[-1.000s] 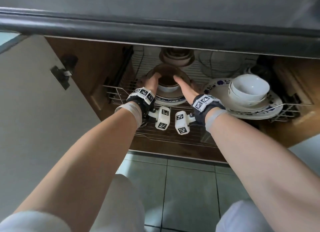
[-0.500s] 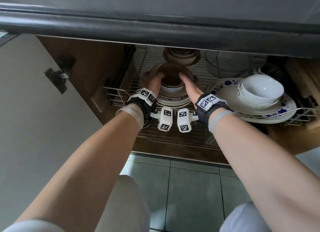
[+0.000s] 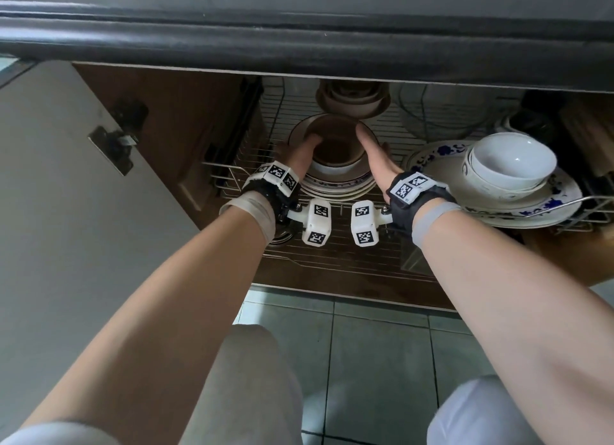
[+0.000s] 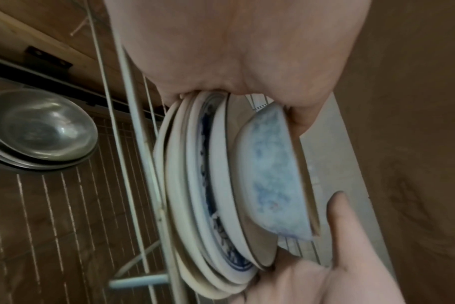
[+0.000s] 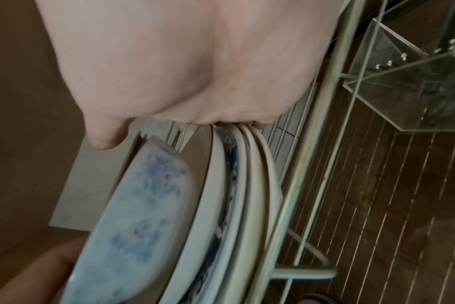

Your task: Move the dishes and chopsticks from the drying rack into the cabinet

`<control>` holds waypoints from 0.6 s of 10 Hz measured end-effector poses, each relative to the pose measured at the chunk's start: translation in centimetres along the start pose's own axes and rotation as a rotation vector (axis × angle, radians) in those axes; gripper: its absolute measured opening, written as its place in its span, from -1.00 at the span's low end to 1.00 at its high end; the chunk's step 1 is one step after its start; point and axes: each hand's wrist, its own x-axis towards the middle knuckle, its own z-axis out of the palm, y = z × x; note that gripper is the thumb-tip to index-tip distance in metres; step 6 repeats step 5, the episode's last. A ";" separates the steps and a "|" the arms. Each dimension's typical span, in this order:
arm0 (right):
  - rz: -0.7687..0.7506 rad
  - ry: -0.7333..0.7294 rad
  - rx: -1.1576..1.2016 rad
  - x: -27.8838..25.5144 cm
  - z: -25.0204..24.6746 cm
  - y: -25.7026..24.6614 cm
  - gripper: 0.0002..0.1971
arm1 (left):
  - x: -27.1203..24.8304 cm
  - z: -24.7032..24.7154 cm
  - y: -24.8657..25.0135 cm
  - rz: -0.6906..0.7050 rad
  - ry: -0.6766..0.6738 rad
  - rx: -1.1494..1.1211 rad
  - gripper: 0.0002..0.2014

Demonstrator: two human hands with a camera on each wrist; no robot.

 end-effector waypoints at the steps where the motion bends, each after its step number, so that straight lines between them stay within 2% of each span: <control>1: 0.068 -0.010 0.049 -0.4 0.0 0.1 0.36 | 2.7 0.2 -0.9 -0.036 -0.087 0.010 0.39; 2: 0.096 -0.013 -0.018 0.1 -0.2 0.7 0.56 | 3.1 0.5 -1.1 0.006 -0.094 0.025 0.17; 3: 0.062 -0.062 -0.073 -1.5 -0.4 0.1 0.21 | 6.2 1.1 -3.1 -0.005 -0.005 -0.117 0.32; 4: 0.030 -0.028 -0.088 -1.8 -1.1 0.2 0.13 | 0.3 0.7 -0.5 0.030 0.101 -0.135 0.20; 5: 0.042 -0.033 -0.071 -3.4 -2.1 -0.6 -0.04 | -4.2 0.0 1.3 0.109 0.122 -0.097 0.17; 6: 0.042 -0.033 -0.071 -3.4 -2.1 -0.6 -0.04 | -4.2 0.0 1.3 0.109 0.122 -0.097 0.17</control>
